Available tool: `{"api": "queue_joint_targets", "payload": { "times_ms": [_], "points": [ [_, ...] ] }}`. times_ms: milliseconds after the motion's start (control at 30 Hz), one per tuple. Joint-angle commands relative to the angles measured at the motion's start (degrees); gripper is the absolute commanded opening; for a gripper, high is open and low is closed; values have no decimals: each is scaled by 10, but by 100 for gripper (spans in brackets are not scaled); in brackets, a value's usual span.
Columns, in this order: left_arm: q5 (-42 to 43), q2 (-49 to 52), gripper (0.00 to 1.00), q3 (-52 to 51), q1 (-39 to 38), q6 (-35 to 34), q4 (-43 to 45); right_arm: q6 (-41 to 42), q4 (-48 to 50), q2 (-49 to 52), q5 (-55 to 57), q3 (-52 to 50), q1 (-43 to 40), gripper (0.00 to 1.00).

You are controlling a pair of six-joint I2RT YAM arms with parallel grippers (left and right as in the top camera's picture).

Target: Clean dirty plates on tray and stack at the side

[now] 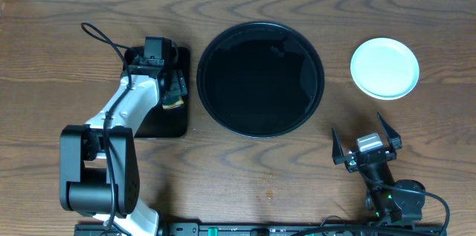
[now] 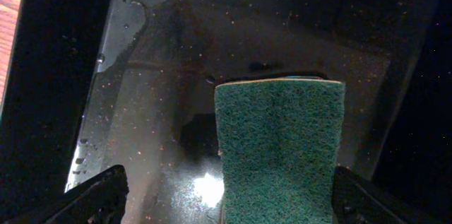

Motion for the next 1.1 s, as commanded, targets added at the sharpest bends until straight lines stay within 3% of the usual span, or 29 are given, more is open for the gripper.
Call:
{"api": "queue_joint_targets", "payload": {
  "times_ms": [0, 333, 467, 1067],
  "points": [
    [-10, -12, 90, -2, 2, 5, 0, 10, -4, -1, 4, 0, -4, 99],
    [-10, -14, 90, -2, 0, 5, 0, 10, -4, -1, 4, 0, -4, 99],
    [-10, -63, 90, -4, -5, 5, -7, 10, -4, -1, 4, 0, -4, 99],
    [-49, -630, 90, -42, -12, 13, -42, 10, -4, -1, 4, 0, -4, 99]
  ]
}}
